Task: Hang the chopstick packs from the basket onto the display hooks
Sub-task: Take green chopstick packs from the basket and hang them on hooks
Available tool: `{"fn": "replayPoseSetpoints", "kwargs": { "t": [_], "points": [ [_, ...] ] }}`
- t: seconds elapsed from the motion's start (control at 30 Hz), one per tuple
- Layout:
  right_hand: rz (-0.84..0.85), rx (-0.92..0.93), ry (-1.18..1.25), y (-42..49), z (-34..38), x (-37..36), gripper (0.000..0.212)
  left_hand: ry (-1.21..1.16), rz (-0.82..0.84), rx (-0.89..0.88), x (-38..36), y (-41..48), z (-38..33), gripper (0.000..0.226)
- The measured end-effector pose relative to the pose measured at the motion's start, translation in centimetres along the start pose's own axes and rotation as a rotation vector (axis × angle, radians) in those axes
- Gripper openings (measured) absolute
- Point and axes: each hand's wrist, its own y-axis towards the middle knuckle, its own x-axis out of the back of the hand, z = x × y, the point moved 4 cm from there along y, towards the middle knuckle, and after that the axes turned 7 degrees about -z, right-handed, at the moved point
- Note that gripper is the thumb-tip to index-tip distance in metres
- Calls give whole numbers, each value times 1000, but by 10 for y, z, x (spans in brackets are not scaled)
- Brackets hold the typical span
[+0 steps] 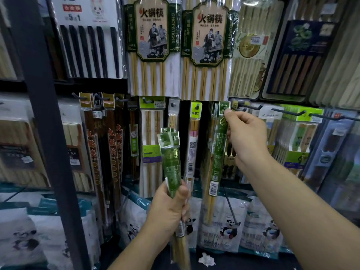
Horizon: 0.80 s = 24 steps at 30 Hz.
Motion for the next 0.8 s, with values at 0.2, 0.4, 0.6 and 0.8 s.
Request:
{"fn": "replayPoseSetpoints", "kwargs": {
  "t": [0.2, 0.4, 0.6, 0.8],
  "points": [
    [-16, 19, -7, 3, -4, -1, 40, -72, 9, 30, 1, -5, -3, 88],
    [-45, 27, -67, 10, -12, -1, 37, 94, -11, 30, 0, -9, -6, 60],
    [-103, 18, -103, 6, -22, 6, 22, 103, -19, 14, 0, -11, -8, 59],
    [178, -48, -214, -38, -26, -5, 21, 96, -39, 6, -2, -11, -9, 57]
  ]
}}
